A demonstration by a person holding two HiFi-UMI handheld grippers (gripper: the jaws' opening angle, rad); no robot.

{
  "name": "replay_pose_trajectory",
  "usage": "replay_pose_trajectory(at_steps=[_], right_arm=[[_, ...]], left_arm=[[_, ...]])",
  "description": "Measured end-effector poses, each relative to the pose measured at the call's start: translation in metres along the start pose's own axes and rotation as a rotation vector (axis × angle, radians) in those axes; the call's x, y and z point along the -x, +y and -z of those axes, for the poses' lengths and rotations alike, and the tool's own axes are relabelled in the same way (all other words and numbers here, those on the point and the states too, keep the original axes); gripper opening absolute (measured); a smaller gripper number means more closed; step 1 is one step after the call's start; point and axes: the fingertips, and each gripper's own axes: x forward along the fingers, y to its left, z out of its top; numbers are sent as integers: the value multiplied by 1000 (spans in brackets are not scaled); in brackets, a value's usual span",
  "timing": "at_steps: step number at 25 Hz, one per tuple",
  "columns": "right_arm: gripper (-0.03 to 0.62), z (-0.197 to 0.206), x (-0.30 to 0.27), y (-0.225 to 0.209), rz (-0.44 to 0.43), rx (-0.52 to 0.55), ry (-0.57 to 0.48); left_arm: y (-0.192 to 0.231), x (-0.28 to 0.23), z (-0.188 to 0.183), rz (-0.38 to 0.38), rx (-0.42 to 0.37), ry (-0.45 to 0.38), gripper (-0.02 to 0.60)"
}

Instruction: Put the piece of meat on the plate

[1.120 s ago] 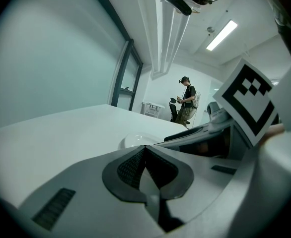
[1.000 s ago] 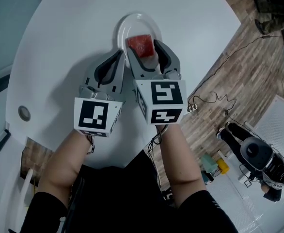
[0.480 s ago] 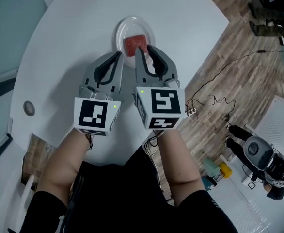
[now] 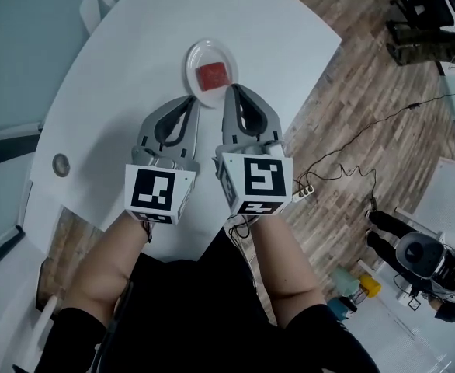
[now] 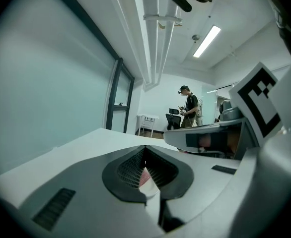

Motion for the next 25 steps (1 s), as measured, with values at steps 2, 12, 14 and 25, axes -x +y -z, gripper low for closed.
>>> replay_pose_trajectory(at_steps=[2,12,14,25], right_arm=[[5,-10,14,6,2,6,-29],[3,-53,66,17,10,15,-133],[3,-57,78,21,9,14,-144],[3,-82,136,52,-29,40,-223]], left_arm=[[-8,13,-9,6,-11,-16,3],[-47,48,-52,57,-76,-74,3],[-57,56,-62,76,-85,-91,3],[-76,113,-79,91,-114,-106,3]])
